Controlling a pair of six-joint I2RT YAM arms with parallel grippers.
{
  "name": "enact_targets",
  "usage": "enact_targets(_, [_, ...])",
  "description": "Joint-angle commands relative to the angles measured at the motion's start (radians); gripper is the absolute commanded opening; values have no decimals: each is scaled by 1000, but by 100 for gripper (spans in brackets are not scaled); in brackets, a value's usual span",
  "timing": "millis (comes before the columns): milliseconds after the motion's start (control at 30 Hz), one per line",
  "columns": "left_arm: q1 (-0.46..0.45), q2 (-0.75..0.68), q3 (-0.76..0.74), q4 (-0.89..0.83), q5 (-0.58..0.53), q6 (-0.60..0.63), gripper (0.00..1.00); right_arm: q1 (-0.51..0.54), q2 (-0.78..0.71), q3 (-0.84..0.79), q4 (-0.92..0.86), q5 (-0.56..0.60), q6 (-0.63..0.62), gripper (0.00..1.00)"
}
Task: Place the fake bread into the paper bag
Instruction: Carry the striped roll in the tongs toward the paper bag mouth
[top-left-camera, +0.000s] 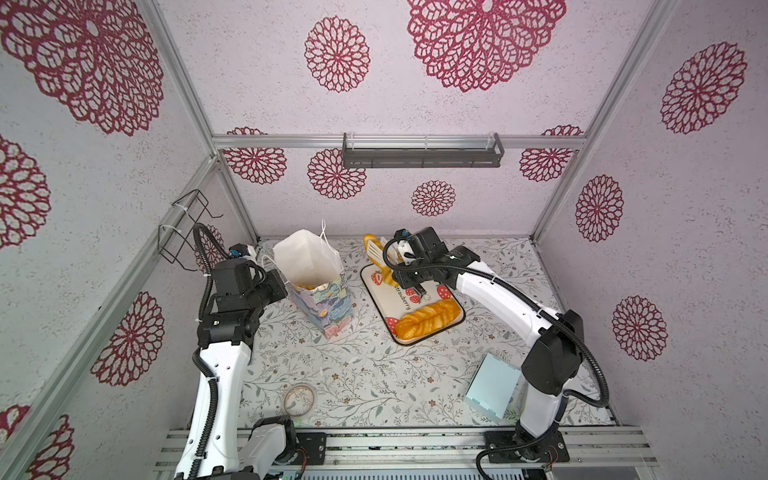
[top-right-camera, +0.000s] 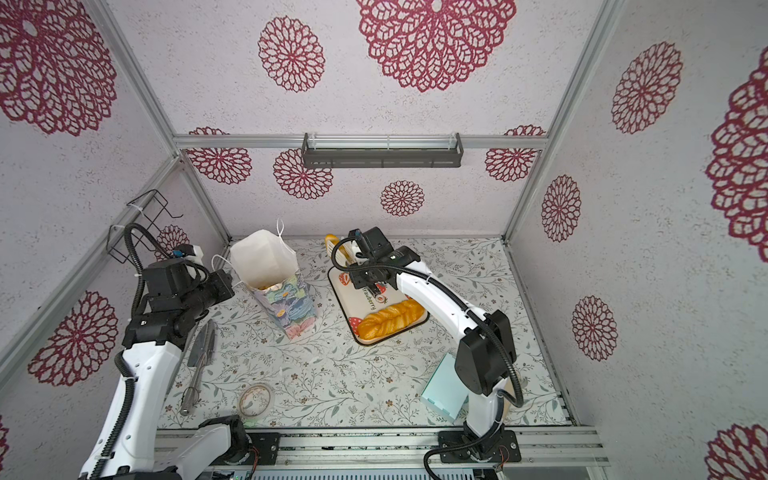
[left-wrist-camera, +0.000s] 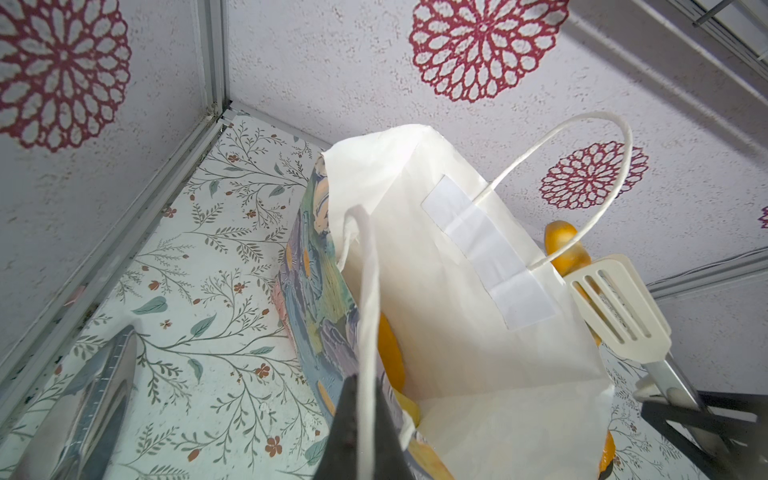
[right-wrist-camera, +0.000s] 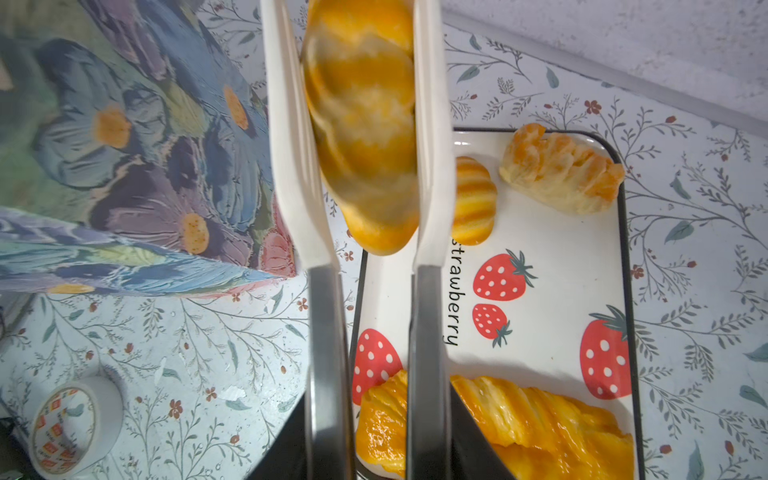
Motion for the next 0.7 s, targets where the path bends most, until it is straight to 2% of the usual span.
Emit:
enact_targets(0, [8,1,-9,10,8,-2,1,-3,-88,-7,86,-43,18,39])
enact_targets(367, [8,1,-10,11,8,-1,1,-1,-193,-96,218,-171,34,39])
enact_targets(667, [7,7,-10,13,12,-4,1,2,-248,-147,294,-233,40,40])
